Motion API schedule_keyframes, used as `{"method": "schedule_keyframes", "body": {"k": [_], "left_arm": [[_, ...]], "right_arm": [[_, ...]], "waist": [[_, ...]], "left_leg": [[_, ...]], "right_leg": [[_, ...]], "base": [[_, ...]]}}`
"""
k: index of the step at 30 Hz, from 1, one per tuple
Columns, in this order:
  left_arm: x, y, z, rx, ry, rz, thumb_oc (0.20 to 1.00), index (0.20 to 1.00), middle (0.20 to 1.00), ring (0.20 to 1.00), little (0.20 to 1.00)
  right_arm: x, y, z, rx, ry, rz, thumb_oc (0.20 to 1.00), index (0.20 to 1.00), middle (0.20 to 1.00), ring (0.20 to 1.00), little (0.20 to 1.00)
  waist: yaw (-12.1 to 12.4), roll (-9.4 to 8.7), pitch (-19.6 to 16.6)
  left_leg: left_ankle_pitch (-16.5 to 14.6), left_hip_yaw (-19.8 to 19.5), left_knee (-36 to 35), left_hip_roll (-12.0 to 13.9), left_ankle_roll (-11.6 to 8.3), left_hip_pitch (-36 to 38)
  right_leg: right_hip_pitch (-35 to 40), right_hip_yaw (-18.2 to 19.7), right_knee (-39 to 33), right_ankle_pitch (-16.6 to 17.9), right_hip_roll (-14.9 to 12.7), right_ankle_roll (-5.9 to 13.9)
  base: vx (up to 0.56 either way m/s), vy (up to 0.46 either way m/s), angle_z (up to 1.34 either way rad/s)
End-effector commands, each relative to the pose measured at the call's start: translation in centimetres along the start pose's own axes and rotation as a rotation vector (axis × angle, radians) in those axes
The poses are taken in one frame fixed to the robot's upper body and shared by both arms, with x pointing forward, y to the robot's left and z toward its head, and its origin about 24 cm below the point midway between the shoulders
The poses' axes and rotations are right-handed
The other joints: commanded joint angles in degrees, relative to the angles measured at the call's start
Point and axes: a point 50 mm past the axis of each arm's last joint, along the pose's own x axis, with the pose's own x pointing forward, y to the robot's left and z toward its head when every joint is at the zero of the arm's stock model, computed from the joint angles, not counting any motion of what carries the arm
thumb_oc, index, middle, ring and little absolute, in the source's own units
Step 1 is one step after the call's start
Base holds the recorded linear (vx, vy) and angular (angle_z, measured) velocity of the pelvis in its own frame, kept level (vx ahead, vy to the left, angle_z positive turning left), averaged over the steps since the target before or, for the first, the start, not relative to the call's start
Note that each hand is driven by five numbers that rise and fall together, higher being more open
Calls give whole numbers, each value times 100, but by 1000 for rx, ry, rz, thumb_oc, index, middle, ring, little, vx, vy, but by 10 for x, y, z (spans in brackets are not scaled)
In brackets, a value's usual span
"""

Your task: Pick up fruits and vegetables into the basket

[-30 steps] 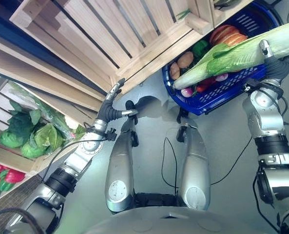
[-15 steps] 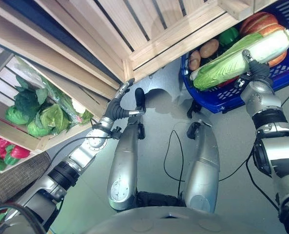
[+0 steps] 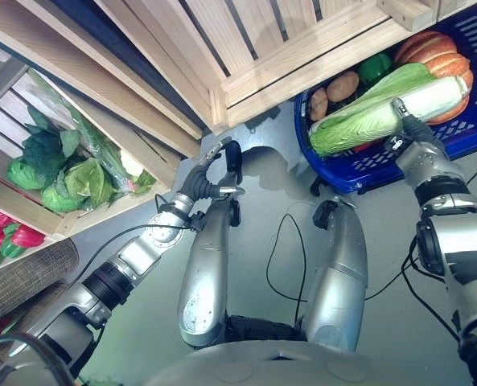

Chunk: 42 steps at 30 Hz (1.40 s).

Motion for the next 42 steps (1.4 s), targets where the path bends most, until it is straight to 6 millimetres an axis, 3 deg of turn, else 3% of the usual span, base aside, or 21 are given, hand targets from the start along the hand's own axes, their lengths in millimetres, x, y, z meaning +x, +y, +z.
{"method": "schedule_keyframes", "body": {"k": [1, 9, 13, 23, 26, 33, 36, 41, 42], "left_arm": [[-7, -26, 13, -86, -58, -55, 1000, 1000, 1000, 1000, 1000], [-16, -24, 6, -109, -48, -30, 1000, 1000, 1000, 1000, 1000], [-29, -16, 0, -109, -33, 8, 1000, 1000, 1000, 1000, 1000], [-54, 4, -27, -66, 70, 125, 1000, 1000, 1000, 1000, 1000], [-66, 9, -39, -71, 123, 141, 1000, 1000, 1000, 1000, 1000], [-91, 1, -66, -98, 271, 103, 1000, 1000, 1000, 1000, 1000], [-104, -8, -85, -113, 383, 60, 1000, 1000, 1000, 1000, 1000], [-114, -17, -102, -132, 493, 24, 1000, 1000, 1000, 1000, 1000], [-119, -23, -110, -140, 550, 2, 1000, 1000, 1000, 1000, 1000]], "right_arm": [[2, -45, 6, -54, -115, -241, 1000, 1000, 1000, 1000, 1000], [-5, -48, 15, -6, -317, -351, 1000, 1000, 1000, 1000, 1000], [-21, -42, 8, 14, -495, -335, 1000, 1000, 1000, 1000, 1000], [-72, -16, -22, -199, -813, -137, 1000, 1000, 1000, 1000, 1000], [-87, -12, -43, -291, -842, 5, 1000, 1000, 1000, 1000, 1000], [-108, 0, -96, -487, -736, 298, 1000, 1000, 1000, 1000, 1000], [-110, -5, -135, -614, -565, 416, 1000, 1000, 1000, 1000, 1000], [-112, -11, -179, -594, -289, 508, 1000, 1000, 1000, 1000, 1000], [-116, -13, -200, -606, -168, 559, 1000, 1000, 1000, 1000, 1000]], "waist": [[-51, 774, -285], [-186, 578, -285], [-375, 347, -285], [-745, -198, -285], [-824, -318, -310], [-833, -545, -1002], [-782, -631, -1467], [-749, -685, -1835], [-750, -694, -1981]], "left_leg": [[-572, 64, 608, 38, 152, -209], [-507, 111, 253, 124, 98, 383], [-496, 190, 0, 186, 54, 952], [-393, 357, -572, 359, -5, 2210], [-375, 409, -795, 405, -58, 2813], [-291, 464, -1221, 427, -116, 3476], [-265, 522, -1457, 449, -130, 3903], [-246, 546, -1676, 434, -138, 4262], [-227, 572, -1775, 433, -138, 4390]], "right_leg": [[175, -72, 73, -33, 225, 287], [752, -96, -284, 70, 333, 371], [1299, -89, -602, 135, 437, 430], [2629, -9, -1477, 411, 597, 575], [3292, -32, -1776, 418, 620, 635], [4085, -101, -2346, 490, 655, 687], [4565, -172, -2619, 518, 662, 710], [4938, -235, -2866, 590, 663, 735], [5069, -268, -2961, 617, 669, 743]], "base": [[-36, 17, 2], [-31, 46, -1], [-36, 67, -7], [-10, 44, -13], [30, 59, -10], [85, 31, -10], [148, 66, 6], [80, 59, 2], [78, 97, 7]]}}
